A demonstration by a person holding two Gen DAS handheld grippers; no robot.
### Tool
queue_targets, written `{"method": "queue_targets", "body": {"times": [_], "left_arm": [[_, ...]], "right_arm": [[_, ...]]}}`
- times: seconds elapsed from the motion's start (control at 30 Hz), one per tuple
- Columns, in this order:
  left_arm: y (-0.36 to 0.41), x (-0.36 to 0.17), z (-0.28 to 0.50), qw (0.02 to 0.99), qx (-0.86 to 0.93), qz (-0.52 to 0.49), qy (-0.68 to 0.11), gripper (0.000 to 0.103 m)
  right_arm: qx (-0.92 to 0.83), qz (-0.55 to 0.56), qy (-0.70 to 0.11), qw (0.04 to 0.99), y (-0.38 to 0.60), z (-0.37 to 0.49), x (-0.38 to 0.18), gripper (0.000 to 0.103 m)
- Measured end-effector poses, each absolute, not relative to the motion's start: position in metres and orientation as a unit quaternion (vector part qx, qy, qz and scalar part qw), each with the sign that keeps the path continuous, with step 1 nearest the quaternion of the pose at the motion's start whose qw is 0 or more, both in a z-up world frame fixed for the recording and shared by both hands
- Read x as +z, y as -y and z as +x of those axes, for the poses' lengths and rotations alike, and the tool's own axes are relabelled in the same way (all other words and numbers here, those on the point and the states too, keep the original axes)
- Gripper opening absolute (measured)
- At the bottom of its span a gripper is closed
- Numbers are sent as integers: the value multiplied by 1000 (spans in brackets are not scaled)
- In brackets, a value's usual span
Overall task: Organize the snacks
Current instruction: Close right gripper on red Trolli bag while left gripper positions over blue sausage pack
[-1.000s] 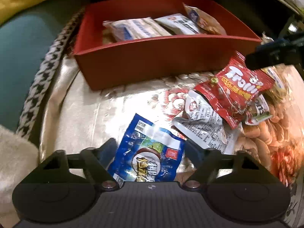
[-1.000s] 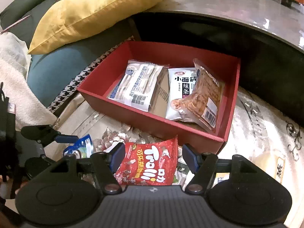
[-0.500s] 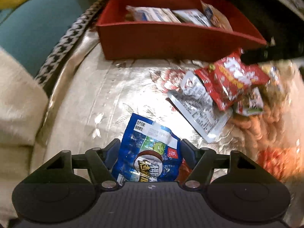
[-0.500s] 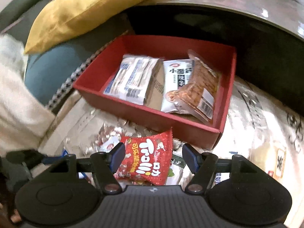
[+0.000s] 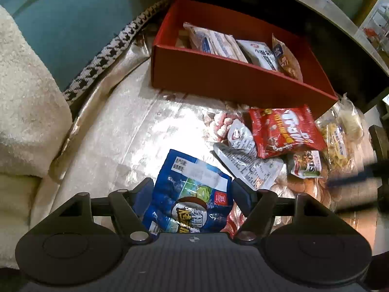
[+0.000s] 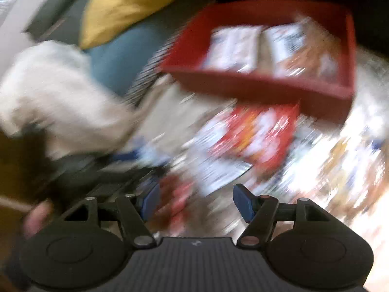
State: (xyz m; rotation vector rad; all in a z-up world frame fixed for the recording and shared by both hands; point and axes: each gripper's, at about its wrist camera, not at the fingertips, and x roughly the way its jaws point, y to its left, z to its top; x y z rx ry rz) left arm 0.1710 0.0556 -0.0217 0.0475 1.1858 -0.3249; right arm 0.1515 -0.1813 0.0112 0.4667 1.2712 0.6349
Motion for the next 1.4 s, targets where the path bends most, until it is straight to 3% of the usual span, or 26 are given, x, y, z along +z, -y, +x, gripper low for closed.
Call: {"method": "queue_targets", "body": {"times": [0.1,0.27,0.6,1.0,1.17,1.4], "left_arm": [[-55,-17,169,819,-157,18,-552,77],[-51,-22,169,816,-158,24,-556,77],[-44,-46,178,798,-153,32,-582,82],[-43,-50,180,791,-164,33,-588,87],[-46,-50,178,790,-162,33,-590,88],[-51,-46,173,788,-170,34,-590,89]], "right_arm": [[303,175,-582,734,172,131,20,61],[275,-61,-531,800,140,160,25,61],[345,-186,-536,748,95,223,-26,64],[385,-214,-503,744,101,227,-24,66],[390,-193,-512,741,93,219,-28,77],[402,-109,-554,720,109,200,-18,75]]}}
